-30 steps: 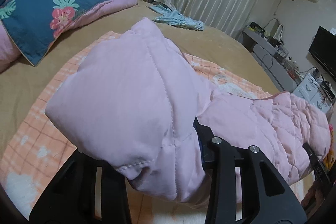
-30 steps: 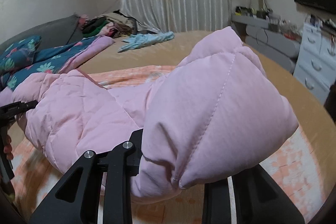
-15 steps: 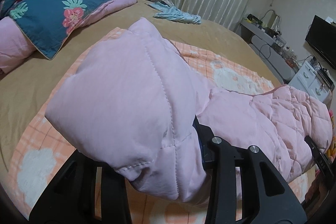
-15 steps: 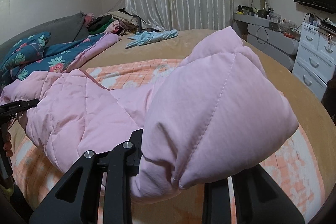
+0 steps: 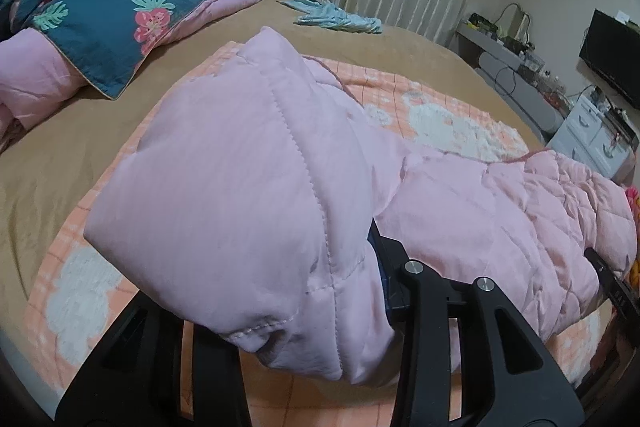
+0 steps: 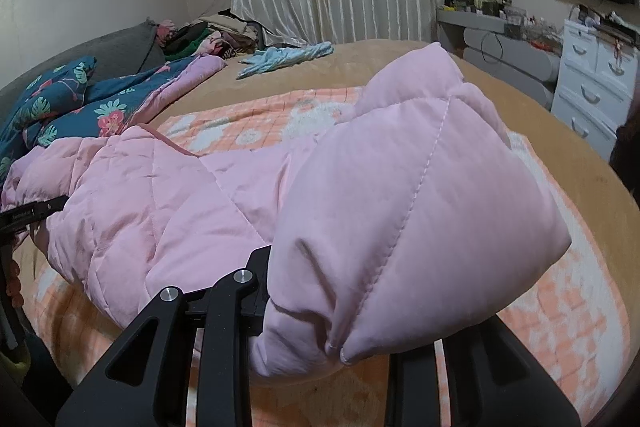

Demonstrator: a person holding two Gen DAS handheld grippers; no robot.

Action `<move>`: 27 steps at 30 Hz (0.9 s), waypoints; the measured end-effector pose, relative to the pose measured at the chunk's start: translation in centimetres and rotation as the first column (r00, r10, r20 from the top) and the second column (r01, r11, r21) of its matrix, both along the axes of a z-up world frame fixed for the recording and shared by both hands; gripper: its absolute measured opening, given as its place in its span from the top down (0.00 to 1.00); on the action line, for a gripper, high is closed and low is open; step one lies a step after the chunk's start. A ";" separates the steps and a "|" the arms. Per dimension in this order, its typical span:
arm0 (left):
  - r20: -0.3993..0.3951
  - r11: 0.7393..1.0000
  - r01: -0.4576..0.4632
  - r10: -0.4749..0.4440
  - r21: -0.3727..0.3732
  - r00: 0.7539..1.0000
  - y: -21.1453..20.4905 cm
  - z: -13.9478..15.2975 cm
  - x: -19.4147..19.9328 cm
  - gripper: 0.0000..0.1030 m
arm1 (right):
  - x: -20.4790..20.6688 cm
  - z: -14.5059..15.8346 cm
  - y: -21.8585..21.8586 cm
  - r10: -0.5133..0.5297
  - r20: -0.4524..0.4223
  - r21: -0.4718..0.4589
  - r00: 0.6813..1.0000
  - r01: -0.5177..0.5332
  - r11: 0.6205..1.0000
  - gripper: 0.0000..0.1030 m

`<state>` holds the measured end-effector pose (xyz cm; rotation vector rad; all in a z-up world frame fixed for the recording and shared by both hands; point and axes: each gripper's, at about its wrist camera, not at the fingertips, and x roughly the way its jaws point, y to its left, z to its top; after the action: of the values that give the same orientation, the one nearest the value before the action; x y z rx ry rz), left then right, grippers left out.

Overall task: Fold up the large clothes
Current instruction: 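Lift the jacket edge with both tools and fold it over the rest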

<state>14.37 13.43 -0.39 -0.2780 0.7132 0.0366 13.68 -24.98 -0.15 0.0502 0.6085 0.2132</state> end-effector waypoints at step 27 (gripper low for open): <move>-0.012 1.000 0.004 -0.004 0.005 1.000 1.1 -6.1 -3.5 0.52 | -1.6 -7.4 -4.2 -0.127 -0.225 0.221 0.966 0.177 0.959 0.41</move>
<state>10.87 14.54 -6.50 -0.2717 0.7253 0.0360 12.05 -29.22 -7.59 0.3561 0.7831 0.1307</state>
